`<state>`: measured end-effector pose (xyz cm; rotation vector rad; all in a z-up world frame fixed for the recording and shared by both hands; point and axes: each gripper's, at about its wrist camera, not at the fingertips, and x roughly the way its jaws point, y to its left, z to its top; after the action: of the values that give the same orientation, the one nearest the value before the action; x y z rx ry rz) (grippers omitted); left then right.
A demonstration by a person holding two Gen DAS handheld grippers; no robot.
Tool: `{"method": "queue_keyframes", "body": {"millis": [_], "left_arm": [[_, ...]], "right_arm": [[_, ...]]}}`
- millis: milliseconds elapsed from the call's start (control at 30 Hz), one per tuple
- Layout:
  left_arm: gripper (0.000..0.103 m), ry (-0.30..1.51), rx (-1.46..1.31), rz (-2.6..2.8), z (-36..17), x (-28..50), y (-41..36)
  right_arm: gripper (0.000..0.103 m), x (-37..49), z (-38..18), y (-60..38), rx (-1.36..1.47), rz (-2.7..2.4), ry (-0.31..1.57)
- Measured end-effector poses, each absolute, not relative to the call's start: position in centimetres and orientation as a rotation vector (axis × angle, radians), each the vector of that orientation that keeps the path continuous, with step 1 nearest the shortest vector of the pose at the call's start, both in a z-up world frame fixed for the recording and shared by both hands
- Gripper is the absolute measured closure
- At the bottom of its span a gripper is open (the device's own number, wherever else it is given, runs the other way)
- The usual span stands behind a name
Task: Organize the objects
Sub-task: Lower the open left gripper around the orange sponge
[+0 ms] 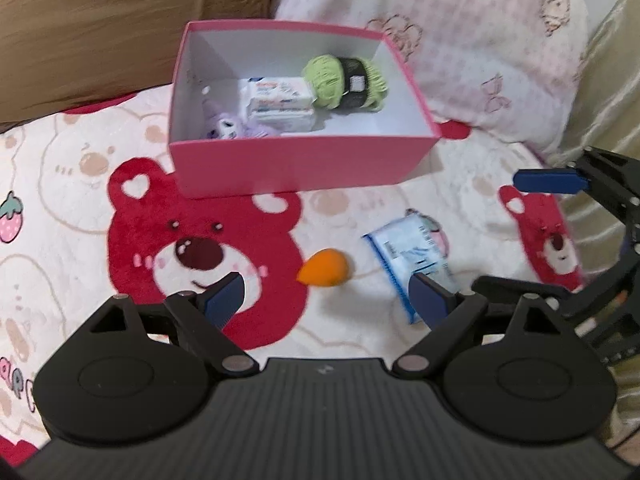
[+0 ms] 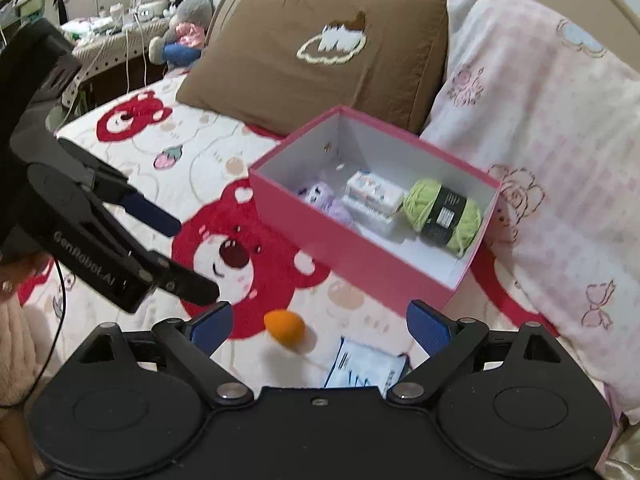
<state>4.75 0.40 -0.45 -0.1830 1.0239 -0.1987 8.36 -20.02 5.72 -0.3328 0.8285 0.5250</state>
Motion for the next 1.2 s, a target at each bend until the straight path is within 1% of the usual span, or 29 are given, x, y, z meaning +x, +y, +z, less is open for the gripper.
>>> {"method": "queue_keyframes", "body": {"millis": [233,433,667,833,933,1200], "left_arm": [[0.014,1.051,-0.225,-0.240,-4.1,4.0,2.1],[0.015,1.074,-0.264,-0.252,-6.0,3.8,2.8],[0.016,1.031,-0.282,-0.225,-7.3,4.3,2.7],[0.016,1.005,-0.347,-0.218,-8.7,4.9,2.7],[0.016,1.022,-0.371,-0.220,-9.7,5.3,1.9],[0.017,0.984,-0.433,-0.212,-11.6,5.7,1.2]], "right_arm": [[0.008,8.0,3.1,-18.7,-0.339,0.537,0.877],[0.008,8.4,1.4,-18.3,-0.336,0.559,0.916],[0.009,8.5,-0.5,-17.7,-0.299,0.594,0.918],[0.010,9.5,-2.3,-17.5,-0.269,0.580,0.934],[0.013,9.7,-3.5,-17.1,-0.282,0.546,0.955],[0.014,9.6,-5.2,-16.4,-0.309,0.536,0.937]]}}
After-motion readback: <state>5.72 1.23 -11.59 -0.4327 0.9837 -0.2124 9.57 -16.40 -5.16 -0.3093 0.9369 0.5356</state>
